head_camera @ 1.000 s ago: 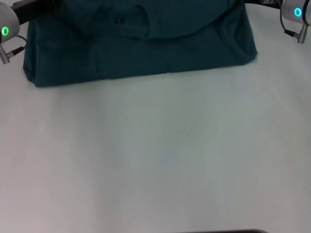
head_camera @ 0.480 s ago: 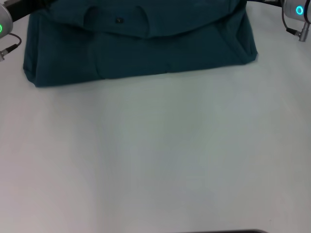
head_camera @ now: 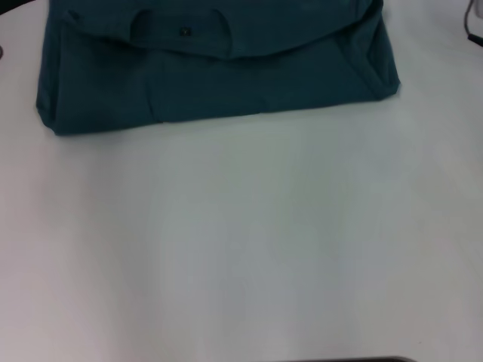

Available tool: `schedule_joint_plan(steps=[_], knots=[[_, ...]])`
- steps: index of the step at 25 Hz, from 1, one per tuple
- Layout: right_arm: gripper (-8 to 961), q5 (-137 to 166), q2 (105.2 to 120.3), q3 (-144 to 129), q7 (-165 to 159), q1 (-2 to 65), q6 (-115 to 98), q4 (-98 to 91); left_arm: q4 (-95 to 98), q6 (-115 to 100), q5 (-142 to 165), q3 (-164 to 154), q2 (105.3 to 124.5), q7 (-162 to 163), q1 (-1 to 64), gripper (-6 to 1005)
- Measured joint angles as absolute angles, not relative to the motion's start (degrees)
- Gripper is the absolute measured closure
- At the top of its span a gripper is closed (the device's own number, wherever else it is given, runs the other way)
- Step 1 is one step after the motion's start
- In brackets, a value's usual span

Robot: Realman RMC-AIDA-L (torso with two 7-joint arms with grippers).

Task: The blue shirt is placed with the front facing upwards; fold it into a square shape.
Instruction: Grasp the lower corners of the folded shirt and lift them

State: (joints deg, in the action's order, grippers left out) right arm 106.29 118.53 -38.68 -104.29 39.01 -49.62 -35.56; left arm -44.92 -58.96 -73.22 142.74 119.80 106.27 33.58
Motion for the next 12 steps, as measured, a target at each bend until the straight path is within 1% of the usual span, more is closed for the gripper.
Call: schedule_joint_plan(steps=[1,2,5,7,10,12], knots=[[44,105.3,118.11,-38.7,-104.3,37.9,-52.7,-36.6,-45.0,-63.1,-73.8,142.7,118.69,106.3,33.1,59],[41,104.6,117.59,-38.7,-104.3,36.9,-55.7,-37.4,-45.0,-67.1,-74.1,142.7,117.48,106.3,32.7,57],[32,104.0,115.39,-38.7,-104.5,34.7,-64.1,-38.4,-44.8,-76.5,-73.6,142.4,114.73,106.3,31.9,53],[29,104.1,113.71,-38.9,-104.6,33.7,-68.5,-38.3,-45.0,-80.0,-73.0,142.2,113.74,106.3,31.4,50],[30,105.2,111.82,-39.2,-104.4,32.0,-73.5,-38.2,-45.4,-82.7,-70.7,142.2,112.62,106.3,30.9,50],[30,105.7,111.67,-39.2,-104.3,31.5,-74.1,-38.4,-45.5,-83.4,-68.3,142.1,112.21,106.2,30.9,50]])
